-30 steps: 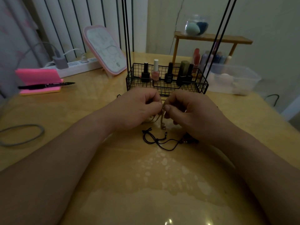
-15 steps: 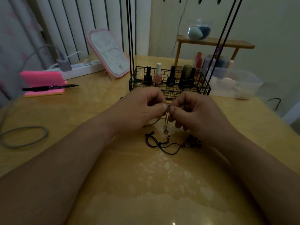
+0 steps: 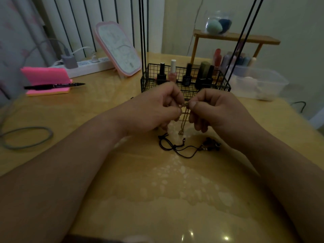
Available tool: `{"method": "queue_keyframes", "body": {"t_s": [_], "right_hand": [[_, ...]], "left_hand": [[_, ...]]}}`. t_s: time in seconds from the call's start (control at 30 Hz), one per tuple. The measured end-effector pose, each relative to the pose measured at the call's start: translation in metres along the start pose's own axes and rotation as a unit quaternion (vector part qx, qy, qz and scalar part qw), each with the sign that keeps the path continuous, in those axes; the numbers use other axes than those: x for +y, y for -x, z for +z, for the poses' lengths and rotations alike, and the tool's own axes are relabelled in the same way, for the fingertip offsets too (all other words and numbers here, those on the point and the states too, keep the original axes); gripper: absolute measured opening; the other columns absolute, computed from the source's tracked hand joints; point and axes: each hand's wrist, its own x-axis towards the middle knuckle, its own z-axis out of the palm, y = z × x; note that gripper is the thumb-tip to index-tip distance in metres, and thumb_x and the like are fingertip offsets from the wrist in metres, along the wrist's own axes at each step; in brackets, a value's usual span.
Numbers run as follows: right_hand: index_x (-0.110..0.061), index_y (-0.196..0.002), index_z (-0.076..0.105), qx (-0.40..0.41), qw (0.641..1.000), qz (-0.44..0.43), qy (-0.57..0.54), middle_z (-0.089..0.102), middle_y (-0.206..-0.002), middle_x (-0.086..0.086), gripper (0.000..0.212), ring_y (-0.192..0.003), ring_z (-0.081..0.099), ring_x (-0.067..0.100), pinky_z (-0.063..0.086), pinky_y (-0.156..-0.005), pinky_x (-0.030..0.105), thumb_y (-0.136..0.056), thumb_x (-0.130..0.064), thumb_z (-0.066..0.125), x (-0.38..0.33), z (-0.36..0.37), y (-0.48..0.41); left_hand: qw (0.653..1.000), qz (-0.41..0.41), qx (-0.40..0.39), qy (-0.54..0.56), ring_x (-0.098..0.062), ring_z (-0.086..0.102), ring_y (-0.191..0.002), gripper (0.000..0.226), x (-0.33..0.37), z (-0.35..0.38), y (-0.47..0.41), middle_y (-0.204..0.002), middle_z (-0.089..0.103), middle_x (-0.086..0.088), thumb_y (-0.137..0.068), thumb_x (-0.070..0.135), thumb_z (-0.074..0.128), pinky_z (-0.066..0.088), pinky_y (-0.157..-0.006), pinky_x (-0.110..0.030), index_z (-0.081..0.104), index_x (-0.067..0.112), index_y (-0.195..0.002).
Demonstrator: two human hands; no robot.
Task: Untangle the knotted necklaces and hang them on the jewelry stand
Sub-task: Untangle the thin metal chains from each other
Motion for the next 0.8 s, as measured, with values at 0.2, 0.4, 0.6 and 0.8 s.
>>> {"method": "queue_keyframes", "body": {"t_s": [0.2, 0.4, 0.6, 0.8], "right_hand": [[-0.012, -0.094, 0.068, 0.002, 1.0, -0.006, 0.013, 0.072, -0.072, 0.003, 0.005, -0.059, 0.064, 0.015, 0.053, -0.057, 0.03, -0.098, -0.015, 0.067, 0.0029, -0.0008, -0.0004], [-0.013, -0.093, 0.065, 0.002, 0.999, -0.023, 0.032, 0.072, -0.071, 0.001, 0.005, -0.06, 0.065, 0.014, 0.053, -0.058, 0.03, -0.097, -0.015, 0.067, 0.004, 0.0006, 0.0006], [-0.013, -0.091, 0.065, 0.015, 0.999, -0.021, 0.021, 0.071, -0.07, 0.002, 0.005, -0.058, 0.065, 0.013, 0.051, -0.056, 0.028, -0.096, -0.014, 0.067, 0.0034, 0.0015, -0.0007], [-0.017, -0.092, 0.065, 0.014, 0.998, -0.035, 0.044, 0.072, -0.072, -0.002, 0.005, -0.061, 0.066, 0.012, 0.055, -0.057, 0.027, -0.096, -0.018, 0.068, 0.0045, 0.0023, 0.0003]], "left_hand": [[0.998, 0.039, 0.041, -0.032, -0.005, 0.061, -0.067, 0.008, -0.0025, 0.0, -0.002, -0.099, 0.066, -0.007, -0.1, 0.017, 0.066, 0.059, -0.063, -0.026, 0.066, 0.016, -0.108], [0.998, 0.026, 0.04, -0.028, -0.014, 0.064, -0.068, 0.005, -0.0033, -0.0016, -0.0026, -0.088, 0.073, -0.003, -0.102, 0.014, 0.063, 0.062, -0.065, -0.029, 0.068, 0.015, -0.104], [0.997, 0.022, 0.06, -0.038, -0.017, 0.069, -0.07, 0.005, -0.0059, -0.0006, -0.0039, -0.087, 0.069, 0.002, -0.099, 0.016, 0.067, 0.062, -0.065, -0.028, 0.063, 0.015, -0.102], [0.998, 0.007, 0.05, -0.028, 0.0, 0.063, -0.072, 0.007, -0.0069, -0.0002, -0.0052, -0.08, 0.063, 0.019, -0.099, 0.023, 0.067, 0.059, -0.066, -0.024, 0.07, 0.021, -0.093]]}}
